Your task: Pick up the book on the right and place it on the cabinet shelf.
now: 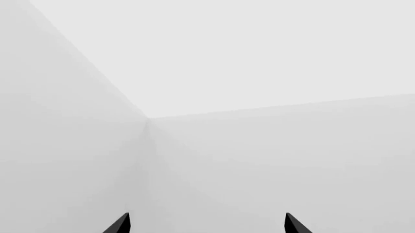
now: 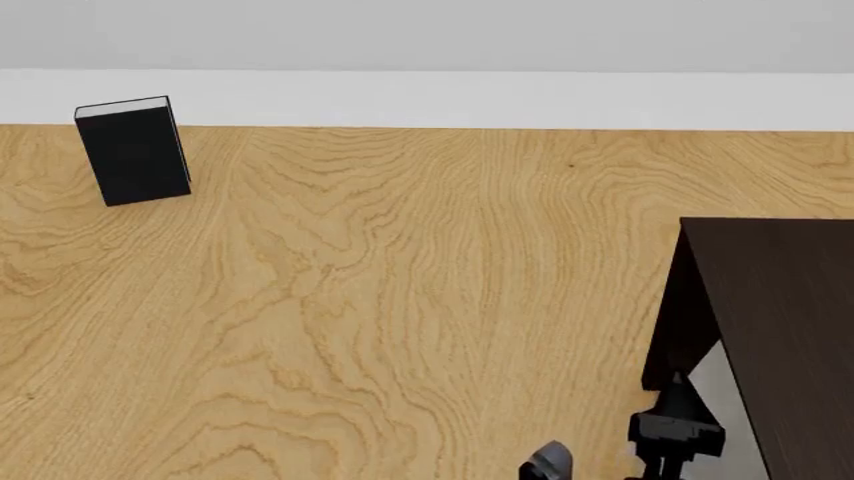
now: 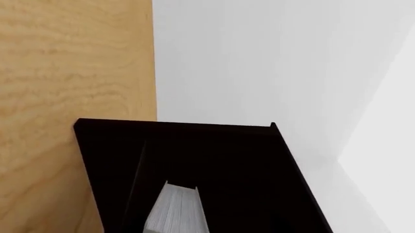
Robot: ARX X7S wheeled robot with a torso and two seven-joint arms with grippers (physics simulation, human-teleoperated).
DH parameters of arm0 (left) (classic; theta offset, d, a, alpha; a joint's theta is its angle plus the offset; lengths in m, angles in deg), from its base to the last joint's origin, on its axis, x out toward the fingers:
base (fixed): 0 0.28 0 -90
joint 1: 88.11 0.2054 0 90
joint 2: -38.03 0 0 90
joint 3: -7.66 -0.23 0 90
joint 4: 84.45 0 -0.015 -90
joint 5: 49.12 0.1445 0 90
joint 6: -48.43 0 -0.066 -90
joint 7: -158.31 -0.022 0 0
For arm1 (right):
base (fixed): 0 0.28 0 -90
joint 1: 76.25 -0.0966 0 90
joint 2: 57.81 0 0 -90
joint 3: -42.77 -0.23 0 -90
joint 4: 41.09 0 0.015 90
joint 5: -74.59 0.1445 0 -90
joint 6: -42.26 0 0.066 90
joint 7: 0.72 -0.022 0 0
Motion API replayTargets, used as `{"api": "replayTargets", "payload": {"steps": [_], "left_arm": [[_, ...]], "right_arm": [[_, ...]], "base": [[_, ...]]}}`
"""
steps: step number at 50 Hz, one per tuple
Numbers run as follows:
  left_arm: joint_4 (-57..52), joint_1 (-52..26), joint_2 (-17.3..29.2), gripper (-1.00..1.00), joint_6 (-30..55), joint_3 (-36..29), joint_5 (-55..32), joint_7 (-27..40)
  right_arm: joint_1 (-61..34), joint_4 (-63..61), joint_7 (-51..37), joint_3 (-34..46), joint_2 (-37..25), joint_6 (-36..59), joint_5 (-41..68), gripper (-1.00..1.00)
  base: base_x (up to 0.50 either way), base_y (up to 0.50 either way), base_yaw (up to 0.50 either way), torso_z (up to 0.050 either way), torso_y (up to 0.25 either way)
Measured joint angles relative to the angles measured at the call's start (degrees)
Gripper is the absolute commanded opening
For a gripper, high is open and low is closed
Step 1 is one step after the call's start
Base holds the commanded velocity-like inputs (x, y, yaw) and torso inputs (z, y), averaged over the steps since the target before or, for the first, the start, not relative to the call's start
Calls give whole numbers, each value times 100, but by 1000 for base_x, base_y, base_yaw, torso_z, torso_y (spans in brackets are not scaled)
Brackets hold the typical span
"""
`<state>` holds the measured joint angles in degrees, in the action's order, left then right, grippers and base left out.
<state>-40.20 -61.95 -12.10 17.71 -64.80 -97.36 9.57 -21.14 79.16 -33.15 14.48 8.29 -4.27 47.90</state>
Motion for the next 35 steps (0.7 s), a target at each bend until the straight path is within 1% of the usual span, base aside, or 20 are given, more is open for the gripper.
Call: {"api": "replayTargets", "payload": {"steps": [17,27,35], "left_arm": [[-9,9,22,100,-18,5,-37,33],[-30,17,43,100,-4,36,-85,64],[-50,25,61,100,17,73,-137,93]], "right_arm": [[-23,-79,147,-3,-38,14,20,100],[-52,-81,463,63,-89,-211,219,100],[3,-167,554,140,-154,-428,252,100]], "base": [[3,-2,-2,0,0],[0,0,0,0,0],[0,0,0,0,0]]}}
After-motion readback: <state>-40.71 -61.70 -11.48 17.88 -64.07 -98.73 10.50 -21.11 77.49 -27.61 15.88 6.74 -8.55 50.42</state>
